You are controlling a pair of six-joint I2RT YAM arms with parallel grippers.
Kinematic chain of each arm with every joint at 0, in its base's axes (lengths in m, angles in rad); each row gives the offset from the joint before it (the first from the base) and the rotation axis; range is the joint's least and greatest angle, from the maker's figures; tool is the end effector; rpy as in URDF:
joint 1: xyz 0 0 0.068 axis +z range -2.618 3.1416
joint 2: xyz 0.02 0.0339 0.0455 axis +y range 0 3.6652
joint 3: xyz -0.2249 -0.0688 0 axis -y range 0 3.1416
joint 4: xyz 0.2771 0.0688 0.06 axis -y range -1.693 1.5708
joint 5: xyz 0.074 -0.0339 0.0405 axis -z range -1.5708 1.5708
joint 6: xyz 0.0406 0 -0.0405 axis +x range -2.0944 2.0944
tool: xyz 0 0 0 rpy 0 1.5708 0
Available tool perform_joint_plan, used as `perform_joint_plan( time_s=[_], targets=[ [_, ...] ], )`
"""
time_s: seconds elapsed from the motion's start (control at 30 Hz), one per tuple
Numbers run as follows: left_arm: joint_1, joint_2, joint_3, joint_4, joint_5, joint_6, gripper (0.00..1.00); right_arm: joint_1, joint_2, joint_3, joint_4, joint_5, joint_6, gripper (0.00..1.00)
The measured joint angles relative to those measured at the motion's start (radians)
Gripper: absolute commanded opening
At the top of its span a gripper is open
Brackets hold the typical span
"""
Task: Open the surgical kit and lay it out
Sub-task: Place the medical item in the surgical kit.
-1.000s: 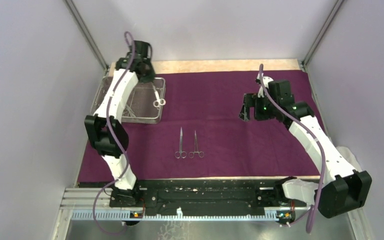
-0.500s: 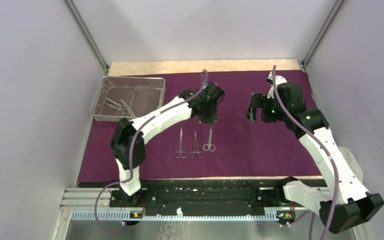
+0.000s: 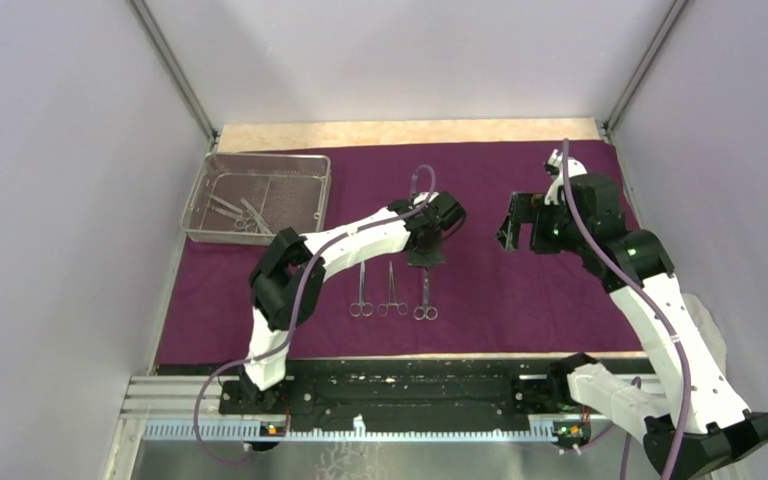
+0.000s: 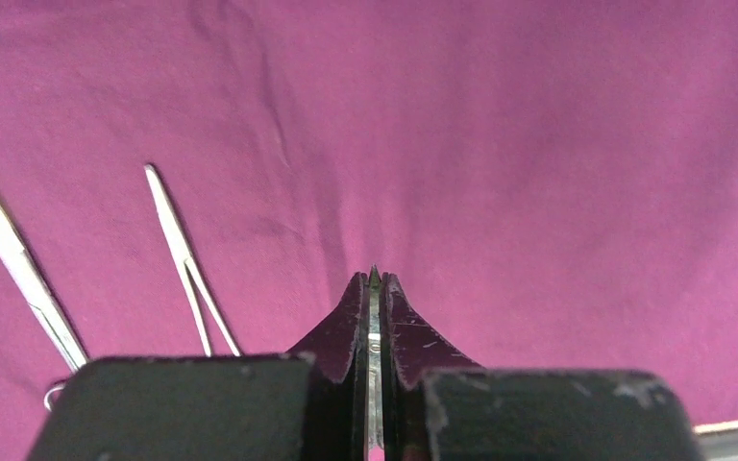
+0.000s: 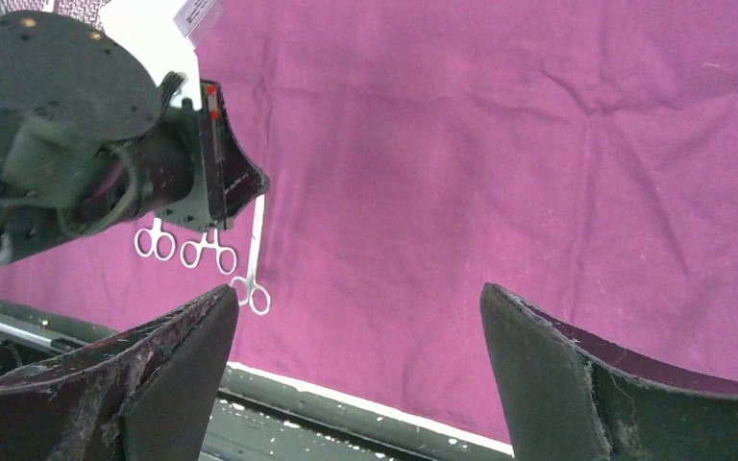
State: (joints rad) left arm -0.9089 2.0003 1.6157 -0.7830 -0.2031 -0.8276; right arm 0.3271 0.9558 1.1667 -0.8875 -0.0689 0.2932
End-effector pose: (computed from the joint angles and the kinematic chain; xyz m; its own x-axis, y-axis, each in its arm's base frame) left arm 0.2755 -0.3402 0.1650 -0.9156 0.0017 -0.4021 0.0736 0.9838 -0.1634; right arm 0.2244 0.0791 0.3422 -0.6750 0.0755 -0.7340 -0.1841 0.9460 0.2666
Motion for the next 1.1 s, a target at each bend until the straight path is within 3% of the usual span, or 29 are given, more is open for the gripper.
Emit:
perform_joint_plan(
  time_s=[0.27, 0.6, 1.1],
  targets=[
    [0.016, 0.076, 0.034, -0.023, -0.099, -0.039, 0.00, 0.000, -0.018, 0.000, -0.007, 0.001, -0.001, 0.97],
    [0.024, 0.165, 0.154, -0.085, -0.104, -0.091, 0.00, 0.000, -0.018, -0.001, -0.021, 0.004, -0.002, 0.97],
    [0.030, 0.169, 0.134, -0.119, -0.127, -0.087, 0.00, -0.001, -0.020, -0.013, -0.020, 0.005, -0.003, 0.97]
  ],
)
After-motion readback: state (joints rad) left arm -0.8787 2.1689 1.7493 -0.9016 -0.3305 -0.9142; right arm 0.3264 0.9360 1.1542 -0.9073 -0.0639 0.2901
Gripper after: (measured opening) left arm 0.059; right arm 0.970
